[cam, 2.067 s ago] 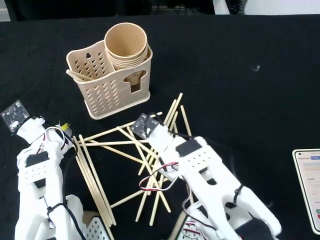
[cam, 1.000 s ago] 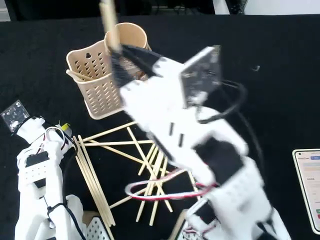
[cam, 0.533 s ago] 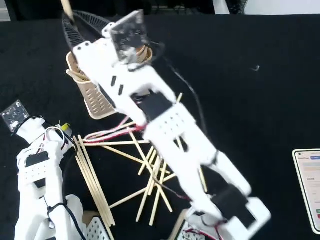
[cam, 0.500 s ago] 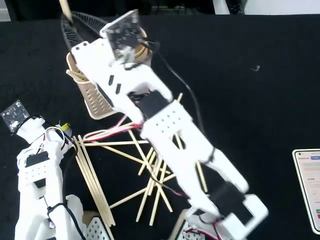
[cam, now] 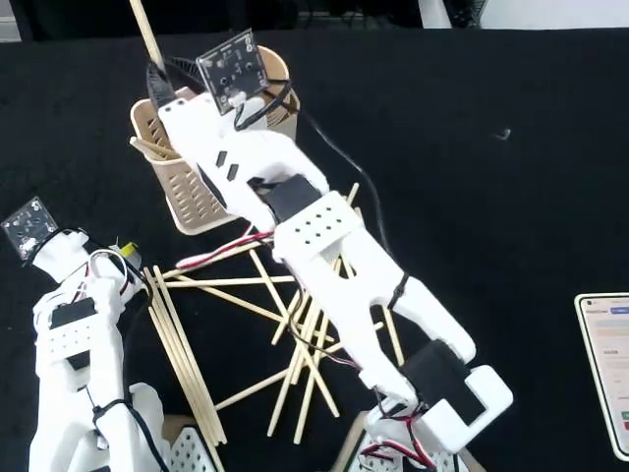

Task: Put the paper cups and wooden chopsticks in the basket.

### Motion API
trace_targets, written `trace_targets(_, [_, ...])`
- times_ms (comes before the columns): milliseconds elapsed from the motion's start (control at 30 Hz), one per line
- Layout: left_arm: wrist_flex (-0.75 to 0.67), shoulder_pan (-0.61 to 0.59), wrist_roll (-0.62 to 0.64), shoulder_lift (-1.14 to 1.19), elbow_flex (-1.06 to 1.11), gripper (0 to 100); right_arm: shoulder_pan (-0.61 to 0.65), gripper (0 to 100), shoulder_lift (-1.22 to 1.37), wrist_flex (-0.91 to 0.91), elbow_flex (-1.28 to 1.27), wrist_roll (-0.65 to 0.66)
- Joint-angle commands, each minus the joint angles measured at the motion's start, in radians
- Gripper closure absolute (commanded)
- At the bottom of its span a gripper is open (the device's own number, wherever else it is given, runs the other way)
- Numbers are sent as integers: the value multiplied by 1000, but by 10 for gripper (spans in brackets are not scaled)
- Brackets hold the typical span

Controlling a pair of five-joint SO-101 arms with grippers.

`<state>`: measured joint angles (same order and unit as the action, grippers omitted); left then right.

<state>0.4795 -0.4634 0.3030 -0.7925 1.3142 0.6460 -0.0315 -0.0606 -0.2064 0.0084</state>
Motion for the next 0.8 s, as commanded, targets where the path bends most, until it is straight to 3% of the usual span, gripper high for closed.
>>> trace_targets(0, [-15,-4,2,-18,-10,773,2,982,-15,23,-12,-9])
trace_targets(67, [-15,-5,2,-18,-10,773,12,961,-24,21,-36,-9])
trace_targets(233, [-15,-5,2,-18,-10,773,66,803,-117,-77,-81,-9])
trace_targets(400, [-15,-5,2,-18,-10,773,69,801,-254,-233,-84,-9])
trace_targets(500, [-15,-8,2,-18,-10,773,66,801,-372,-453,-85,-9])
trace_targets(667, [-15,-8,2,-18,-10,773,69,801,-561,-988,-104,-5])
trace_targets(767, [-15,-8,3,-18,-13,773,71,797,-559,-1142,-240,-3])
